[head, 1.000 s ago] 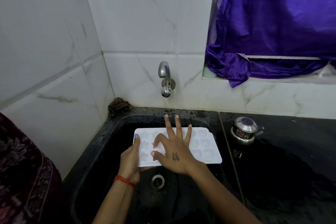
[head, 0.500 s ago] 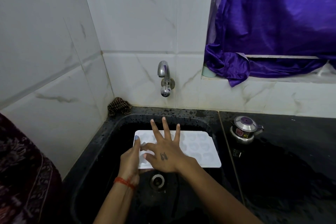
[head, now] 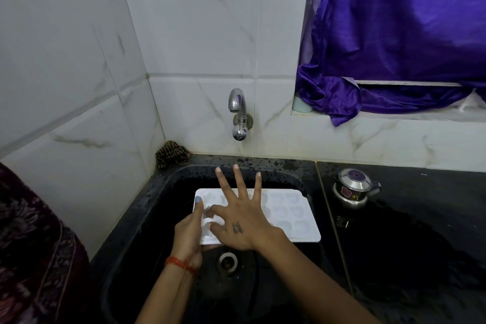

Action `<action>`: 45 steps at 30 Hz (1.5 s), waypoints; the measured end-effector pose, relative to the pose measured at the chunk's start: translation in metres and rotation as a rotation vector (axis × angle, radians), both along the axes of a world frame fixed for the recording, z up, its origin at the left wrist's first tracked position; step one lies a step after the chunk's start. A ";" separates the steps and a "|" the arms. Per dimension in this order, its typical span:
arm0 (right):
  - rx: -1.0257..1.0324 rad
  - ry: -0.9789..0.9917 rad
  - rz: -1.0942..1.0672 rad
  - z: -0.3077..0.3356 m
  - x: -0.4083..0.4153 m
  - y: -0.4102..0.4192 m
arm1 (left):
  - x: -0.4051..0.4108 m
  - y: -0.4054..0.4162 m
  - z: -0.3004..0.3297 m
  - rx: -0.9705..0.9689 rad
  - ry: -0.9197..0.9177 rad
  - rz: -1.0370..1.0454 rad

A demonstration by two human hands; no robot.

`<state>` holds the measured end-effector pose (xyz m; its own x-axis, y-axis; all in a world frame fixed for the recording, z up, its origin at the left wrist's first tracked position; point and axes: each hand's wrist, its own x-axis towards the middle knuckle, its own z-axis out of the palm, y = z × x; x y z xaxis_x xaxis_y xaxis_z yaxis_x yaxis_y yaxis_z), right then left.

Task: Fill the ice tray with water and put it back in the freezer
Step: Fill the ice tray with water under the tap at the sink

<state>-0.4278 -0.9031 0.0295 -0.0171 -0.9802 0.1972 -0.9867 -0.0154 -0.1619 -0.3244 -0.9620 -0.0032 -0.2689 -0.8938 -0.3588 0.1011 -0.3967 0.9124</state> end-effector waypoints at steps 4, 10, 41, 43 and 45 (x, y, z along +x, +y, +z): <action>0.165 -0.263 -0.032 0.002 0.003 -0.004 | 0.000 0.000 0.000 -0.007 0.004 0.004; 0.224 -0.327 -0.050 0.007 -0.001 -0.004 | 0.000 0.000 0.000 0.007 -0.010 0.014; -0.317 -0.376 -0.355 -0.029 -0.057 0.044 | 0.011 -0.017 0.006 0.053 0.032 0.118; -0.359 -0.404 -0.436 -0.030 -0.066 0.050 | 0.012 -0.019 0.008 0.057 0.032 0.122; -0.387 -0.427 -0.491 -0.033 -0.073 0.056 | 0.014 -0.021 0.010 0.058 0.035 0.122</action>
